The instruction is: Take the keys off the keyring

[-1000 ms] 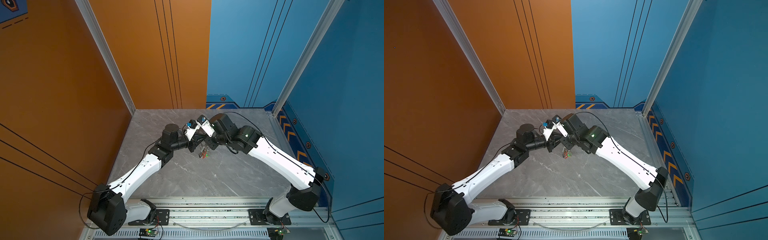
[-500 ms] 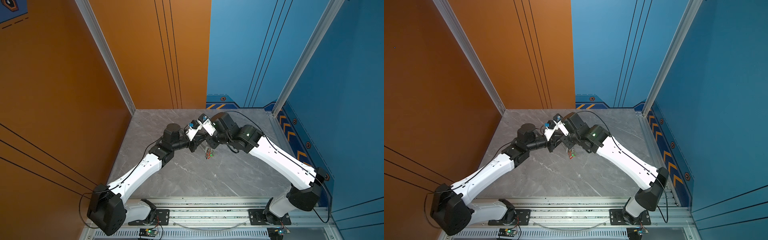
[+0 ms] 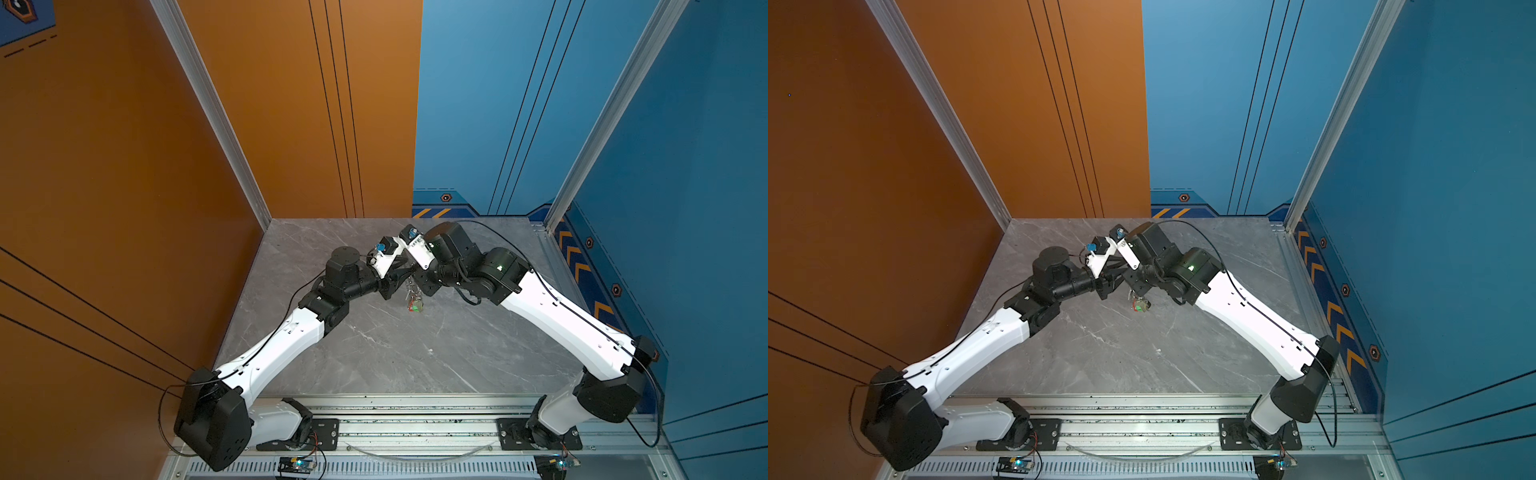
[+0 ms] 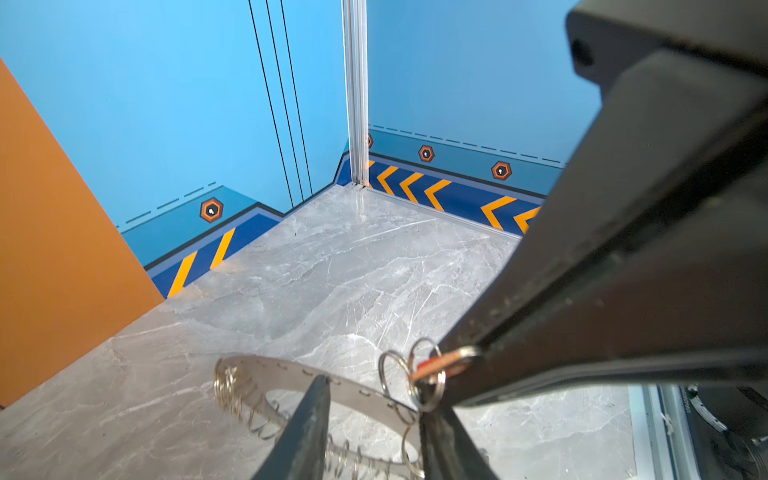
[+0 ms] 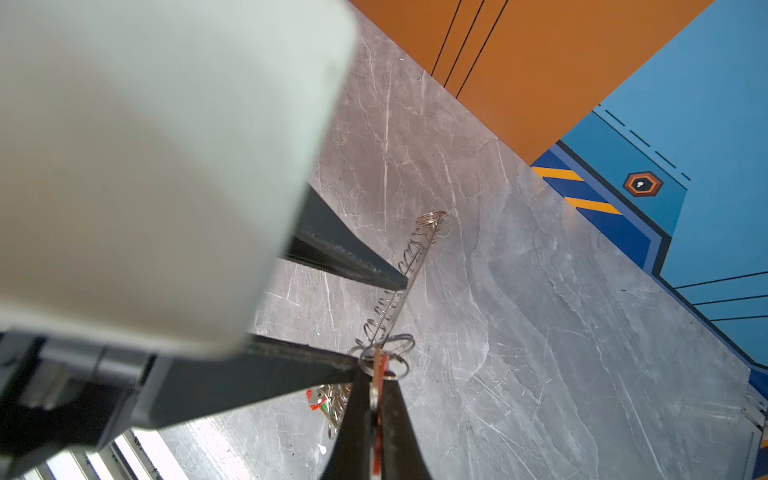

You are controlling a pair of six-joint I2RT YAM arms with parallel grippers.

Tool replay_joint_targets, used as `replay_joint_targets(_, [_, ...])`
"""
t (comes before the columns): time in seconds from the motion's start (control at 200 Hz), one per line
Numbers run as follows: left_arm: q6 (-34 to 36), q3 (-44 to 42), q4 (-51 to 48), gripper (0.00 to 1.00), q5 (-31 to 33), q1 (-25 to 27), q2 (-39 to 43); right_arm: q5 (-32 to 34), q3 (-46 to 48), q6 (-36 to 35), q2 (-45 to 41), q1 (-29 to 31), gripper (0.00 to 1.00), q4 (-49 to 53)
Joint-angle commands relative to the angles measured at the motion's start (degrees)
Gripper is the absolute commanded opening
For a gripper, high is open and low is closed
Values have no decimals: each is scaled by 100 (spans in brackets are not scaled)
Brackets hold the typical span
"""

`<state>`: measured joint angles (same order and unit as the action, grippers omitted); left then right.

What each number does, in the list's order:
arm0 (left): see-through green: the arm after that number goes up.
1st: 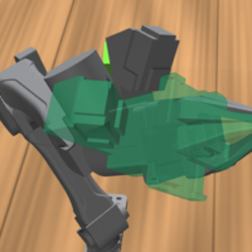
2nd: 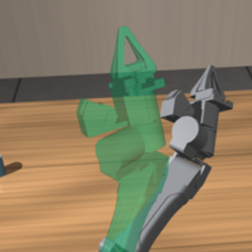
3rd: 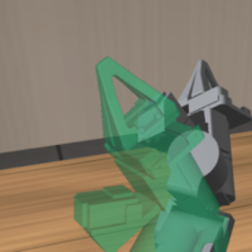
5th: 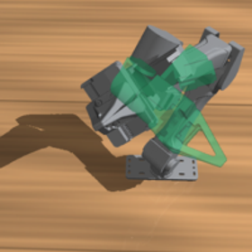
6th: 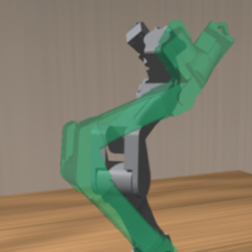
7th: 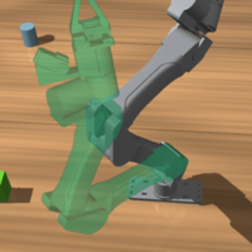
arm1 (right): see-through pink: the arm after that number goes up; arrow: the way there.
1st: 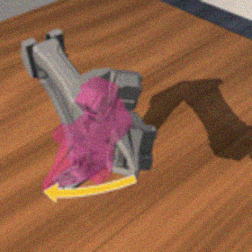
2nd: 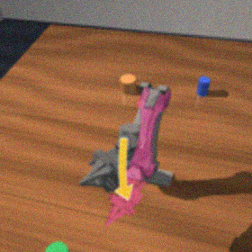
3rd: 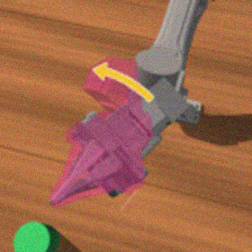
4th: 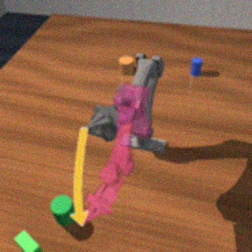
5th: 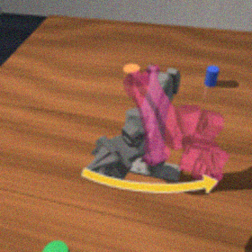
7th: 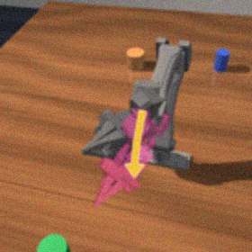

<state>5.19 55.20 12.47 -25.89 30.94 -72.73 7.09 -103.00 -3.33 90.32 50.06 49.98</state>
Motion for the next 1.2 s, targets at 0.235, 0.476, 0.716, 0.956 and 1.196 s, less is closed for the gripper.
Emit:
replay_joint_targets(0.235, [374, 104, 283, 18, -51, 113, -34, -326, -338, 88, 2, 30, 0, 169])
replay_joint_targets(0.476, [720, 231, -153, 0, -118, 113, 24, -222, -372, 97, -32, -34, 0, 206])
replay_joint_targets(0.716, [1104, 345, -811, 0, -198, 83, 64, -116, -395, 146, -92, -202, 0, 208])
replay_joint_targets(0.956, [1459, 659, -1473, 0, -374, 70, 106, -81, -357, 203, -167, -442, 0, 213])
replay_joint_targets(1.196, [1328, 757, -1275, 0, -498, 35, 295, -274, -171, 322, -143, -620, 0, 223])
